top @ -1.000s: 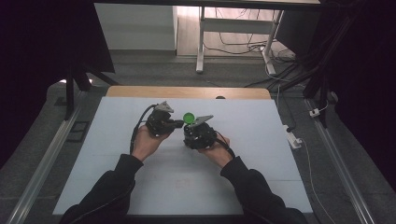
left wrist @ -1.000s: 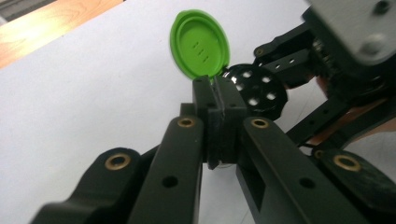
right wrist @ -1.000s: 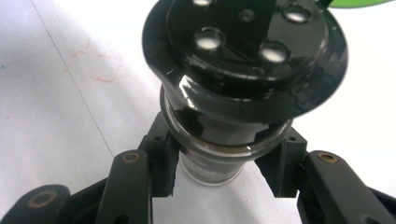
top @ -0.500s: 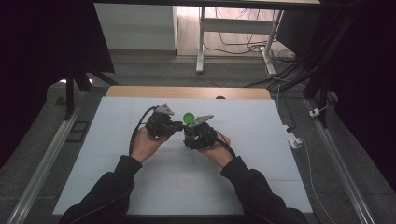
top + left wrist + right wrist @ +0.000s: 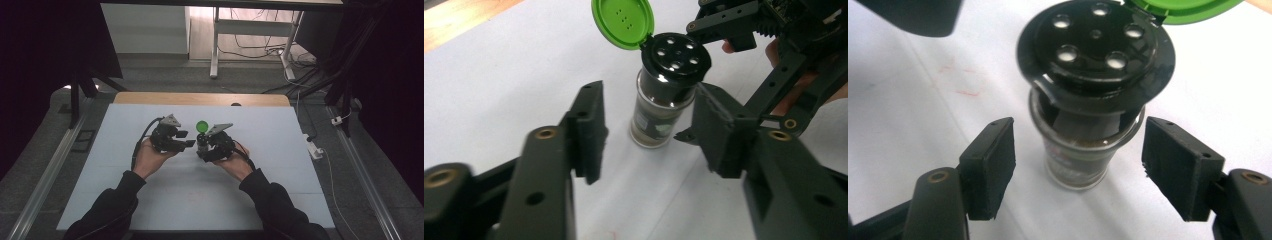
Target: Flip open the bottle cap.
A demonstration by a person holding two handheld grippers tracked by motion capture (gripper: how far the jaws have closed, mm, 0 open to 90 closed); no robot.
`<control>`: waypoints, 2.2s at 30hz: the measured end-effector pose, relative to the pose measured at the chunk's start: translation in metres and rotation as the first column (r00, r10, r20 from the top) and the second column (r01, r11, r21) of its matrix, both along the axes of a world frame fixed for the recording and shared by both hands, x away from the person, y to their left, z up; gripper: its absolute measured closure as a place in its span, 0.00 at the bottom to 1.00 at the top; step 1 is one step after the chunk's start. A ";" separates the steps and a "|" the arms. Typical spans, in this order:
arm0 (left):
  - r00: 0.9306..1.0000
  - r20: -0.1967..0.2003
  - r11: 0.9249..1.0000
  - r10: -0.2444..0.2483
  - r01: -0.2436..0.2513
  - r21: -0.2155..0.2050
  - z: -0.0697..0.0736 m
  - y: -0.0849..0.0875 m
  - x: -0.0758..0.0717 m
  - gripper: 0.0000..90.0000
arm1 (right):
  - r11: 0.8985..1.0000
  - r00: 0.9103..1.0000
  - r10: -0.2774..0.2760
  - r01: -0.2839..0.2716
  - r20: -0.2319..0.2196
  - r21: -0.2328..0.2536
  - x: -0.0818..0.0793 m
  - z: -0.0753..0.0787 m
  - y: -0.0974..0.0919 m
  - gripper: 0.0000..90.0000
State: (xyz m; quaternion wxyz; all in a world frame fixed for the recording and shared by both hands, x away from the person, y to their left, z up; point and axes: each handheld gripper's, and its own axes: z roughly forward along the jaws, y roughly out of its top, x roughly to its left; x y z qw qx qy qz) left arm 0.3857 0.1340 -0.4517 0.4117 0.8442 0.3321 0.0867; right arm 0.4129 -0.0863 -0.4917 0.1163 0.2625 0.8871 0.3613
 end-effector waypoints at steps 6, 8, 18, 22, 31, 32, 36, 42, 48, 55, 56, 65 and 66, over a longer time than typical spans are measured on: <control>1.000 -0.009 0.999 0.018 -0.018 -0.036 -0.001 0.006 -0.007 0.33 | 1.000 1.000 0.009 -0.008 -0.015 0.020 -0.006 0.004 -0.004 0.28; 1.000 -0.020 0.999 0.021 -0.021 -0.042 -0.002 0.009 -0.010 0.28 | 1.000 1.000 0.013 -0.013 -0.020 0.020 -0.009 0.006 -0.004 0.27; 0.997 -0.071 0.998 0.016 -0.020 -0.053 -0.006 0.017 -0.029 0.13 | 1.000 0.999 0.007 -0.006 -0.050 0.024 -0.021 0.012 -0.015 0.15; 0.997 -0.078 0.999 0.011 -0.014 -0.037 -0.006 0.021 -0.039 0.07 | 0.999 0.998 0.010 -0.008 -0.060 0.035 -0.026 0.015 -0.017 0.13; 0.996 -0.077 0.998 0.034 -0.038 -0.052 -0.006 0.043 -0.064 0.02 | 0.997 0.998 0.026 -0.022 -0.059 0.069 -0.046 0.025 -0.034 0.08; 0.996 -0.077 0.998 0.036 -0.040 -0.055 -0.006 0.046 -0.067 0.01 | 0.997 0.998 0.028 -0.024 -0.058 0.072 -0.048 0.027 -0.037 0.08; 0.995 -0.082 0.995 0.050 -0.056 -0.078 -0.007 0.058 -0.079 0.00 | 0.996 0.998 0.030 -0.024 -0.060 0.090 -0.059 0.030 -0.046 0.04; 0.994 -0.079 0.991 0.077 -0.085 -0.100 -0.008 0.076 -0.100 0.00 | 0.994 0.998 0.013 -0.008 -0.054 0.105 -0.073 0.035 -0.065 0.00; 0.992 -0.064 0.987 0.108 -0.115 -0.113 -0.007 0.093 -0.122 0.00 | 0.993 0.999 -0.021 0.025 -0.034 0.117 -0.086 0.040 -0.088 0.00; 0.989 -0.059 0.981 0.139 -0.145 -0.125 -0.008 0.109 -0.141 0.00 | 0.988 0.997 -0.082 0.083 -0.011 0.130 -0.101 0.044 -0.115 0.00; 0.988 -0.056 0.980 0.146 -0.152 -0.126 -0.009 0.111 -0.144 0.00 | 0.987 0.996 -0.092 0.093 -0.009 0.131 -0.104 0.045 -0.119 0.00; 0.979 -0.045 0.970 0.201 -0.205 -0.131 -0.012 0.130 -0.169 0.00 | 0.979 0.987 -0.162 0.159 0.014 0.124 -0.126 0.043 -0.154 0.00; 0.977 -0.044 0.967 0.210 -0.214 -0.136 -0.012 0.133 -0.172 0.00 | 0.978 0.985 -0.169 0.166 0.016 0.124 -0.128 0.043 -0.157 0.00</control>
